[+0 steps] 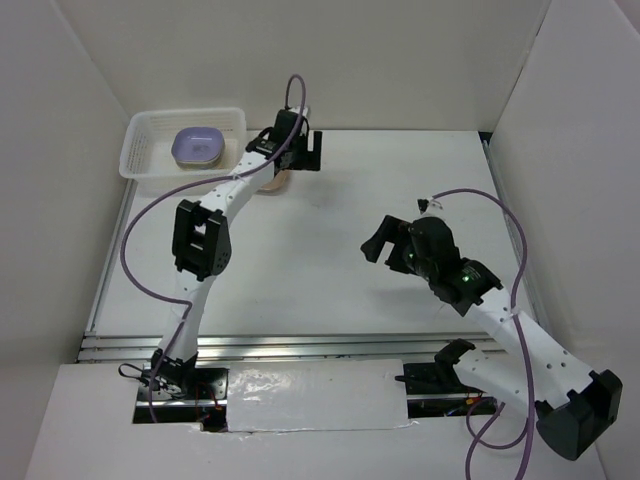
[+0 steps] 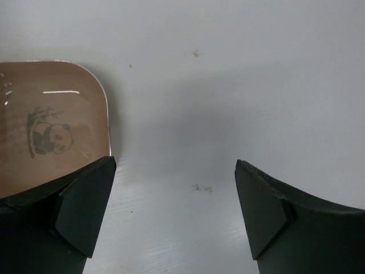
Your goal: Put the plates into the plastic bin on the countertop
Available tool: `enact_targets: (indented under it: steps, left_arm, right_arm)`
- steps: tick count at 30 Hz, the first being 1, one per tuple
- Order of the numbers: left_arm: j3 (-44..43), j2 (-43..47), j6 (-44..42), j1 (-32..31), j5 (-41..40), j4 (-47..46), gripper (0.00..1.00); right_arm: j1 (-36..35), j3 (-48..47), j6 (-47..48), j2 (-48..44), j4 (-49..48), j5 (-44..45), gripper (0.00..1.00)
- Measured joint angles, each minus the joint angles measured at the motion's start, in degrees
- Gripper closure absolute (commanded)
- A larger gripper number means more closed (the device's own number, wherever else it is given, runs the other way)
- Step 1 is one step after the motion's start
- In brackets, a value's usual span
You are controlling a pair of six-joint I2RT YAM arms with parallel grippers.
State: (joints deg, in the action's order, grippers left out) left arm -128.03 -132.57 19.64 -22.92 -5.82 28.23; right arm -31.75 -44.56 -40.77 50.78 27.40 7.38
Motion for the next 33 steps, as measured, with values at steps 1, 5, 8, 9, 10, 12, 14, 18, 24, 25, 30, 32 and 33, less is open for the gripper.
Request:
enact_targets:
  steps: [1,5,8,9,10,12,14,18,24,25,30,32,33]
  left_arm:
    - [1.2,-0.5,-0.3,-0.5,-1.4,-0.8,0.01]
    - [5.2,-2.9,-0.4,-1.2,-7.7,-4.1,0.01]
    - [7.8,-3.9,-0.5,-0.6,-10.4,-5.9,0.03]
    - [8.1,-4.2,-0.5,-0.4,-10.9,-6.3,0.03]
    - [8.0,-4.8,-0.4,-0.1,-11.1,-6.5,0.04]
    - [7.4,-6.0,-0.4,0.3,-11.6,-7.0,0.05]
    - [6.9,-7.5,-0.3,0.8,-11.9,-7.7,0.12]
    - [6.9,-10.1,0.4,1.4,-11.2,-8.4,0.5]
    - [7.1,-9.4,-1.5,0.9,-11.8,-12.1,1.0]
    - [7.7,-8.2,-1.5,0.7,-11.8,-12.4,1.0]
    - [15.0,0.7,-0.8,-3.1,-7.4,-11.9,1.0]
    - [16.1,4.2,-0.9,-5.4,-5.5,-10.6,1.0]
    - [15.7,5.7,-1.1,-6.5,-4.8,-9.8,1.0]
  right_arm:
    - [0.0,0.0,0.0,-0.9,0.2,0.0,0.0]
    - [0.0,0.5,0.0,-3.6,1.0,0.4,0.0]
    - [0.0,1.3,0.0,-4.8,1.6,0.6,0.0]
    - [0.0,1.6,0.0,-5.0,1.6,0.7,0.0]
    - [0.0,1.9,0.0,-5.1,1.7,0.7,0.0]
    - [0.0,2.2,0.0,-5.2,2.3,0.7,0.0]
    - [0.0,2.3,0.0,-5.2,2.4,0.6,0.0]
    - [-0.1,2.3,0.0,-5.4,3.0,0.8,0.0]
    - [-0.7,2.2,0.2,-6.3,4.3,1.5,0.0]
    - [-0.7,2.1,0.2,-6.3,4.4,1.6,0.0]
    - [-1.1,1.4,0.2,-6.0,4.9,2.5,0.0]
    - [-1.2,1.0,0.2,-5.6,4.9,2.8,0.0]
    - [-1.2,0.8,0.2,-5.5,4.9,2.9,0.0]
